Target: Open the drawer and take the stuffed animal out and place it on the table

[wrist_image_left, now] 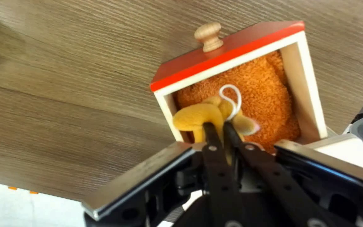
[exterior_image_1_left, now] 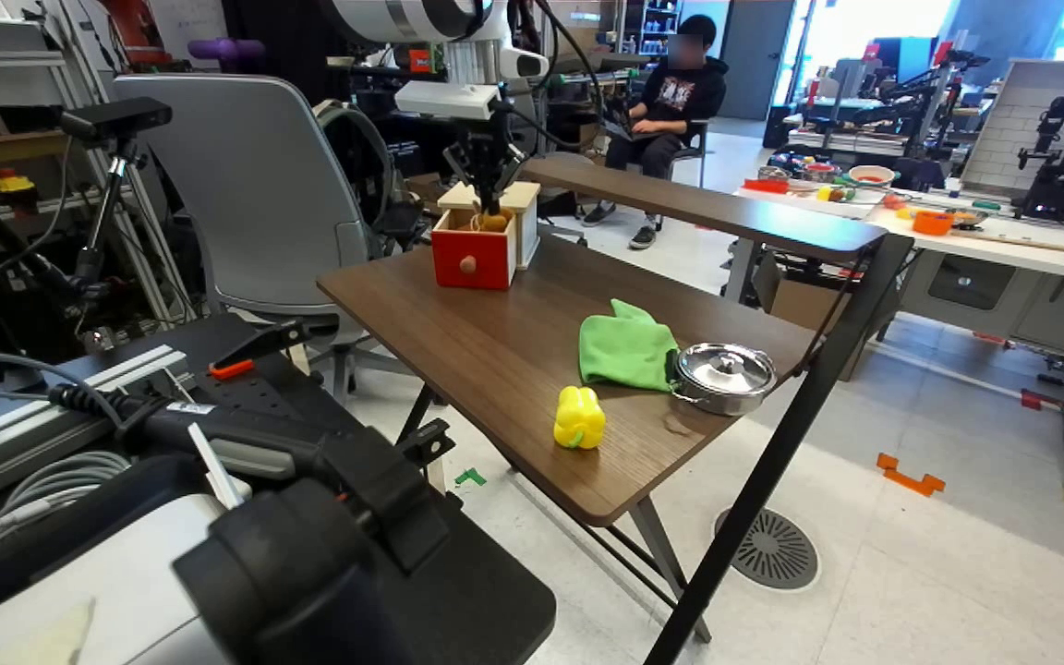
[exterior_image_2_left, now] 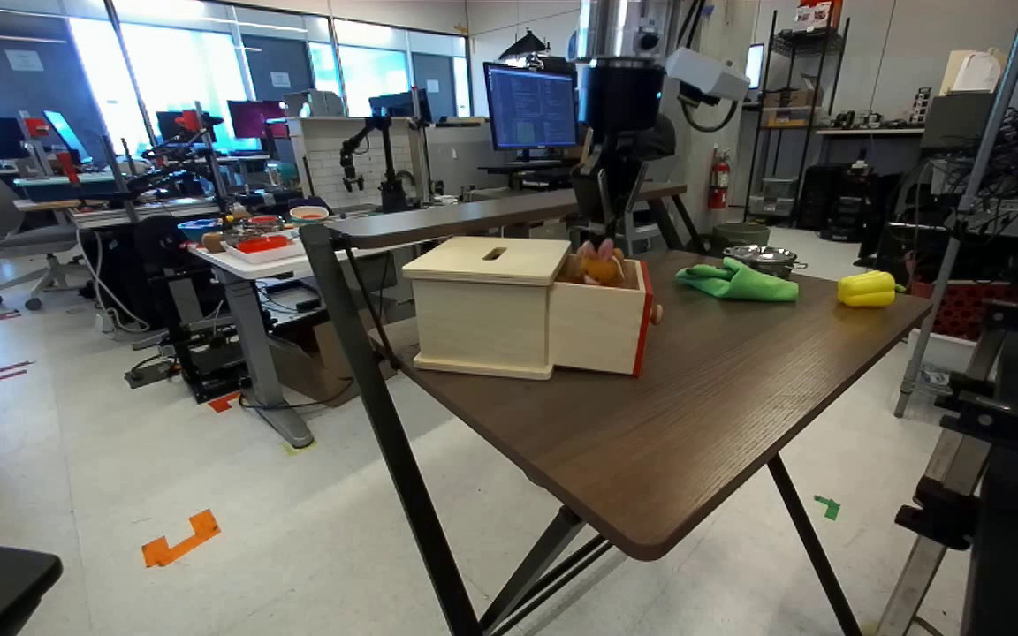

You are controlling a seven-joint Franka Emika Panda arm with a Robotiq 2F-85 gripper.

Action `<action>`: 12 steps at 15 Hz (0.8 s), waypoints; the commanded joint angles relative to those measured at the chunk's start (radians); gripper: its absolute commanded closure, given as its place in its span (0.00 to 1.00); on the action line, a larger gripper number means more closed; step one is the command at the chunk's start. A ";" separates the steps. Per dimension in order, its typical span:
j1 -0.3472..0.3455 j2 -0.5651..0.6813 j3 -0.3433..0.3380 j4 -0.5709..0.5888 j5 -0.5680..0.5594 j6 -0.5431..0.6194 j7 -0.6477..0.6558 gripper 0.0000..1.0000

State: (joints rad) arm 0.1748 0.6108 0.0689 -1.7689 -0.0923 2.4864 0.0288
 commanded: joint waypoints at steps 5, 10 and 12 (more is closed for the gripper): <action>-0.045 -0.129 -0.059 -0.095 -0.011 0.002 0.022 0.98; -0.095 -0.078 -0.101 -0.127 -0.009 0.020 0.026 0.98; -0.103 -0.048 -0.112 -0.131 -0.013 0.014 0.031 0.98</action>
State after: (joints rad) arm 0.0779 0.5323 -0.0319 -1.8913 -0.0934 2.4923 0.0354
